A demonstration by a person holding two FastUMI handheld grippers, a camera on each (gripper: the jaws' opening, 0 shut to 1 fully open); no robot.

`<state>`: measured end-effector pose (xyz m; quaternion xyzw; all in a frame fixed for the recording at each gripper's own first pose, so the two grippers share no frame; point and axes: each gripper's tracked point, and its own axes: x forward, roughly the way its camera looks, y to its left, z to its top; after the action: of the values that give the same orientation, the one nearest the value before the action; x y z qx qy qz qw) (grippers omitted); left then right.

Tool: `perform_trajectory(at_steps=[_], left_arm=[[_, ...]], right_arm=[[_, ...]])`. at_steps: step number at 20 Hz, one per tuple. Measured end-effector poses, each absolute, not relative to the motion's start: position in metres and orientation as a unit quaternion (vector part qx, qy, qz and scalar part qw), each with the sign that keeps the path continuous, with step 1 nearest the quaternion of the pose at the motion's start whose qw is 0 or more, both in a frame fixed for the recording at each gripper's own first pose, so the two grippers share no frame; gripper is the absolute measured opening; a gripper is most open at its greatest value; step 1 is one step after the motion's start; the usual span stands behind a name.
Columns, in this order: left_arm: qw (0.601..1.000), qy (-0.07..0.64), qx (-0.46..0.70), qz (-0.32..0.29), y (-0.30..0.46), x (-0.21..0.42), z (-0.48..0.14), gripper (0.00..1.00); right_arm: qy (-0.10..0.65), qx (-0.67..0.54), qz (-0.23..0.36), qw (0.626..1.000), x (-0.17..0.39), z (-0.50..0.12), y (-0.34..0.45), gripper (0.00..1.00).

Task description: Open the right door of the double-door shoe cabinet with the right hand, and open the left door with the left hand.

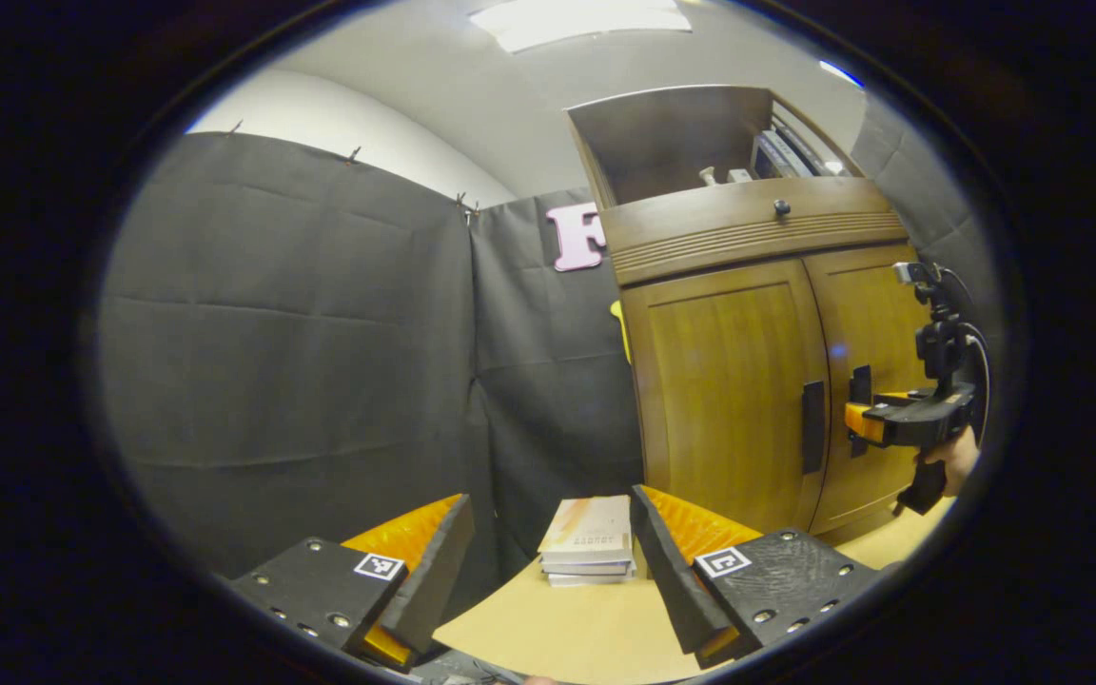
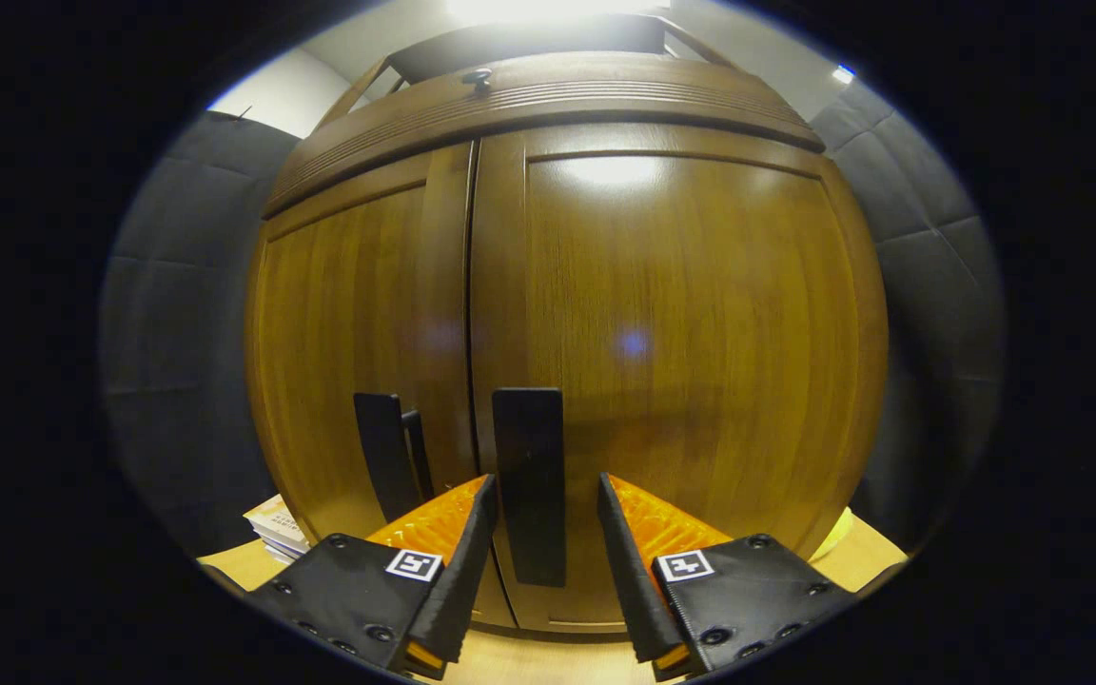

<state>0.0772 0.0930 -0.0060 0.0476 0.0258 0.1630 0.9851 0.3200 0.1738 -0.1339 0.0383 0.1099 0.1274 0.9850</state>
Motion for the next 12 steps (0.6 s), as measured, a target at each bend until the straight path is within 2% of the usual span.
perform_trajectory(at_steps=[3,6,7,8,9,11,12], left_arm=[[0.985,0.027,0.051,0.164,0.093,0.078,-0.006,0.95],[0.985,0.025,0.053,0.163,0.093,0.077,-0.006,0.96],[0.985,0.024,0.052,0.162,0.093,0.078,-0.005,0.96],[0.985,0.023,0.050,0.161,0.093,0.078,-0.007,0.96],[0.985,0.023,0.049,0.161,0.094,0.078,-0.008,0.96],[0.986,0.021,0.045,0.160,0.093,0.078,-0.008,0.96],[0.986,0.019,0.043,0.159,0.094,0.078,-0.008,0.96]], right_arm=[[0.118,0.044,0.134,0.983,0.325,-0.141,0.179,0.65],[0.113,0.043,0.134,0.983,0.330,-0.139,0.181,0.29],[0.117,0.043,0.136,0.983,0.327,-0.139,0.181,0.33],[0.121,0.045,0.141,0.981,0.325,-0.138,0.181,0.21],[0.127,0.045,0.148,0.980,0.325,-0.140,0.181,0.17],[0.131,0.048,0.153,0.978,0.322,-0.139,0.181,0.17],[0.132,0.047,0.154,0.978,0.320,-0.137,0.181,0.20]])
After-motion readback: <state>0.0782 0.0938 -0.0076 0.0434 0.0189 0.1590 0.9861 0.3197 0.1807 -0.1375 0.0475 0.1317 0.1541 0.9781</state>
